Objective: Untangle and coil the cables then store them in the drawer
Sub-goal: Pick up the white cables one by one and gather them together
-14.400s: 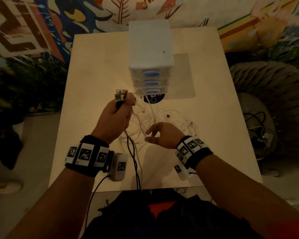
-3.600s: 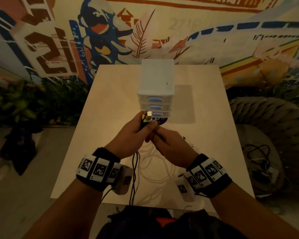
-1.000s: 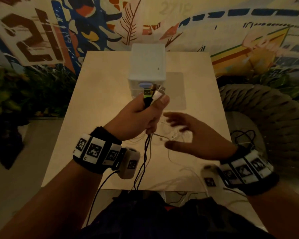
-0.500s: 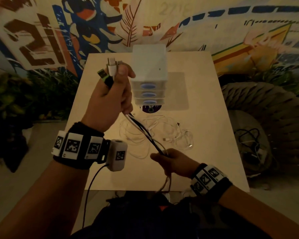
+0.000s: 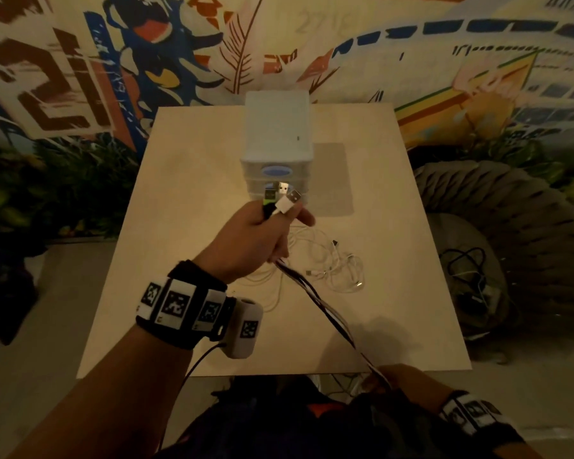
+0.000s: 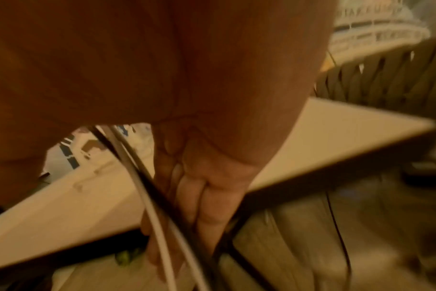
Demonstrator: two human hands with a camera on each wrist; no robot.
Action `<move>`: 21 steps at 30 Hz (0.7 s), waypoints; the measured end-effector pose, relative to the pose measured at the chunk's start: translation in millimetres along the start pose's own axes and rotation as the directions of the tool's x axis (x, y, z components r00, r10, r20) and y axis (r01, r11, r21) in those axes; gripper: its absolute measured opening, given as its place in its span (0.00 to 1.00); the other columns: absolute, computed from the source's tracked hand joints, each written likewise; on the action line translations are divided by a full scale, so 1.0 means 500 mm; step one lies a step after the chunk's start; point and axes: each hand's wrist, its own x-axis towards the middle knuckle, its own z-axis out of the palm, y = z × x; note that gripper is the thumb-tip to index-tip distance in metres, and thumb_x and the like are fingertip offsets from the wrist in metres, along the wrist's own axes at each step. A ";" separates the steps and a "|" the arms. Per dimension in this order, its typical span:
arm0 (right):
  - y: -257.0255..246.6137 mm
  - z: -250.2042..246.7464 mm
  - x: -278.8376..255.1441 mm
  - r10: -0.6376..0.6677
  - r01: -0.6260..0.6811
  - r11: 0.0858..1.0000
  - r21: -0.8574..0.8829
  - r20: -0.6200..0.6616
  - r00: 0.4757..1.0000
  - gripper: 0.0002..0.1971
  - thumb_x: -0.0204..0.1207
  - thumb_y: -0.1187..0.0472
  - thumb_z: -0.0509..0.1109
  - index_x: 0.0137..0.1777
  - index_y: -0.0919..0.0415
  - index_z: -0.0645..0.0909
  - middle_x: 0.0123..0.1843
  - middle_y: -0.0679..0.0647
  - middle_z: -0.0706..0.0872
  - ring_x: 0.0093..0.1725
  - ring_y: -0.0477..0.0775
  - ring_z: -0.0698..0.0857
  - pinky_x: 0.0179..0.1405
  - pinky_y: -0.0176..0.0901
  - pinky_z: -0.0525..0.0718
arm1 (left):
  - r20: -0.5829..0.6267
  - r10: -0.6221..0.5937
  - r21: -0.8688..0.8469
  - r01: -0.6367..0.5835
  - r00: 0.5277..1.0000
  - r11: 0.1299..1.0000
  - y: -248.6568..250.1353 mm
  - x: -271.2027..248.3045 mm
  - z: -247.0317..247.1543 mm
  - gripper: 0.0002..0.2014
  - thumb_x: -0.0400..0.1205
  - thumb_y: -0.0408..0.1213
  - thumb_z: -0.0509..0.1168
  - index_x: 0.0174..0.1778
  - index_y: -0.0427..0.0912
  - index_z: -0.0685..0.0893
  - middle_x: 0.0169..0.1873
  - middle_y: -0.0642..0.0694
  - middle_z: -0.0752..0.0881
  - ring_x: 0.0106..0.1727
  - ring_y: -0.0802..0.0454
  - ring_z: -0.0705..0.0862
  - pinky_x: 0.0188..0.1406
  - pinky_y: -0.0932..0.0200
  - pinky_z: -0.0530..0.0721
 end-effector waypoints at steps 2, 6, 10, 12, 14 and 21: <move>-0.020 -0.033 -0.030 -0.001 -0.001 0.999 -0.054 -0.039 0.999 0.43 0.48 0.18 0.75 0.59 0.45 0.88 0.53 0.40 0.91 0.52 0.37 0.89 0.66 0.42 0.85 | 0.039 -0.019 0.003 0.019 0.999 1.000 0.016 -0.001 0.003 0.23 0.92 0.51 0.55 0.47 0.38 0.87 0.21 0.45 0.80 0.30 0.41 0.85 0.40 0.49 0.87; -0.154 -0.135 -0.110 -0.252 0.223 0.966 -0.133 -0.260 0.932 0.38 0.62 0.30 0.78 0.74 0.36 0.75 0.66 0.32 0.84 0.62 0.27 0.83 0.68 0.35 0.83 | 0.117 -0.021 -0.032 0.025 0.993 0.999 0.039 -0.001 0.003 0.29 0.90 0.52 0.54 0.42 0.28 0.84 0.33 0.35 0.91 0.38 0.38 0.92 0.54 0.41 0.90; -0.378 -0.218 -0.196 -0.693 0.658 0.698 -0.282 -0.496 0.523 0.33 0.77 0.42 0.73 0.80 0.46 0.70 0.77 0.34 0.75 0.75 0.38 0.76 0.74 0.32 0.76 | 0.132 0.052 0.081 -0.063 0.990 0.995 0.042 0.011 0.030 0.25 0.92 0.47 0.56 0.42 0.28 0.83 0.31 0.42 0.92 0.39 0.47 0.93 0.53 0.52 0.88; -0.488 -0.235 -0.215 -0.806 0.730 0.563 -0.388 -0.454 0.380 0.30 0.82 0.46 0.67 0.82 0.50 0.67 0.80 0.41 0.73 0.79 0.42 0.73 0.76 0.35 0.73 | 0.140 0.087 0.037 -0.093 0.986 0.995 0.038 0.017 0.047 0.18 0.91 0.41 0.59 0.48 0.29 0.84 0.33 0.39 0.91 0.38 0.44 0.92 0.51 0.47 0.89; -0.567 -0.234 -0.200 -0.834 0.704 0.543 -0.458 -0.389 0.390 0.27 0.86 0.46 0.62 0.84 0.47 0.65 0.80 0.43 0.74 0.78 0.39 0.73 0.75 0.36 0.73 | 0.118 0.163 0.039 -0.169 0.979 0.985 0.039 0.022 0.067 0.14 0.90 0.36 0.58 0.52 0.27 0.83 0.36 0.34 0.89 0.40 0.44 0.91 0.47 0.50 0.90; -0.587 -0.233 -0.110 -0.817 0.761 0.561 -0.328 -0.370 0.443 0.31 0.86 0.51 0.66 0.87 0.49 0.60 0.83 0.48 0.72 0.80 0.41 0.72 0.77 0.50 0.77 | 0.020 0.095 -0.002 -0.095 0.995 0.995 0.038 0.021 0.056 0.14 0.89 0.24 0.55 0.39 0.40 0.76 0.20 0.57 0.75 0.20 0.61 0.71 0.24 0.67 0.71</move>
